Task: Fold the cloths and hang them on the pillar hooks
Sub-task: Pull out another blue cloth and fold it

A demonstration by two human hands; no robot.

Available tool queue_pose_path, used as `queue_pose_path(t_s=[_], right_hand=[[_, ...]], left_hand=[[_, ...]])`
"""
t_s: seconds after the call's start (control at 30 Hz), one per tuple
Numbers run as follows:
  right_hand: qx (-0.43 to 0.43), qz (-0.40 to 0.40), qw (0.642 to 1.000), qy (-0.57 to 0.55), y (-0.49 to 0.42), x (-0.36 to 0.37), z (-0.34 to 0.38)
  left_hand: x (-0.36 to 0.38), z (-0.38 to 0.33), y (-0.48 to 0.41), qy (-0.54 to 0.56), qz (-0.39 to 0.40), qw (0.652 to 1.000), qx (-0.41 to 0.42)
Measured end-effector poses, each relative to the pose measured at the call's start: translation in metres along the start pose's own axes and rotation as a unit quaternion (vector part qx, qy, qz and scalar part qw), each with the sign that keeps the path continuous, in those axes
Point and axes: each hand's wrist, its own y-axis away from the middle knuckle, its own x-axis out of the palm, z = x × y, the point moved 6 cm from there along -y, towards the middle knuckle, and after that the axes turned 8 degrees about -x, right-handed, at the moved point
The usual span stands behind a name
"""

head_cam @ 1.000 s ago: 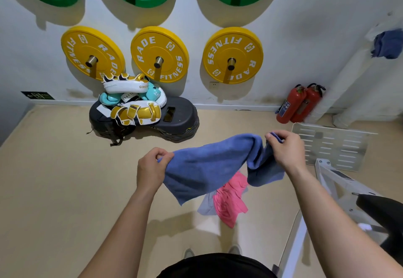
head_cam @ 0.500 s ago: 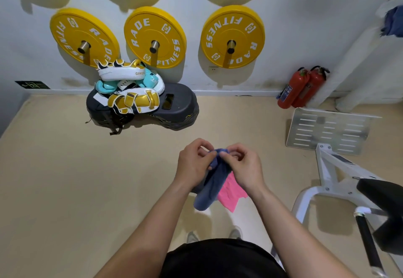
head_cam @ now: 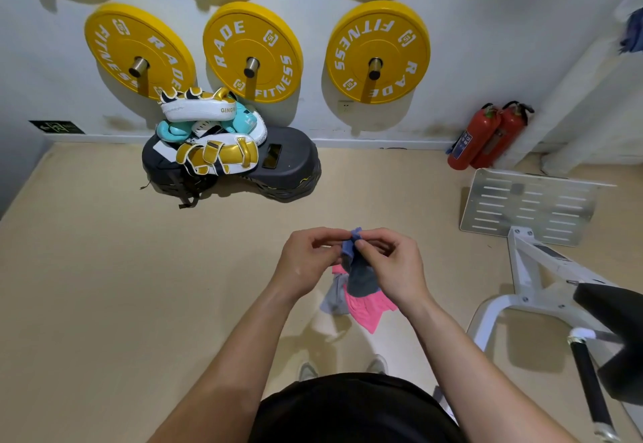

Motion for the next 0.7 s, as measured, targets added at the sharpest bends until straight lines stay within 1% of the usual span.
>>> queue_pose_path(t_s=[0.1,0.23,0.33,0.47,0.63,0.7], right_hand=[[0.004,0.017,1.000,-0.013,0.000,0.002,-0.001],[-0.004,0.042,0.999,-0.006,0.002,0.005,-0.001],[-0.012,0.055,0.998,-0.001,0.001,0.006,0.002],[-0.013,0.079,0.997,0.001,0.000,0.009,0.004],[-0.028,0.115,0.992,0.039,-0.007,0.008,0.016],[-0.036,0.143,0.986,0.075,-0.012,0.008,0.021]], left_hand=[[-0.002,-0.001,0.000,-0.006,-0.022,1.000,0.009],[-0.006,-0.004,0.000,-0.019,-0.074,0.997,0.009],[-0.006,-0.005,0.003,-0.024,-0.093,0.995,0.019],[-0.005,-0.006,0.005,-0.008,-0.088,0.996,0.021],[-0.007,-0.003,0.003,0.032,-0.054,0.998,0.021],[-0.013,-0.005,0.001,-0.019,-0.059,0.997,0.054]])
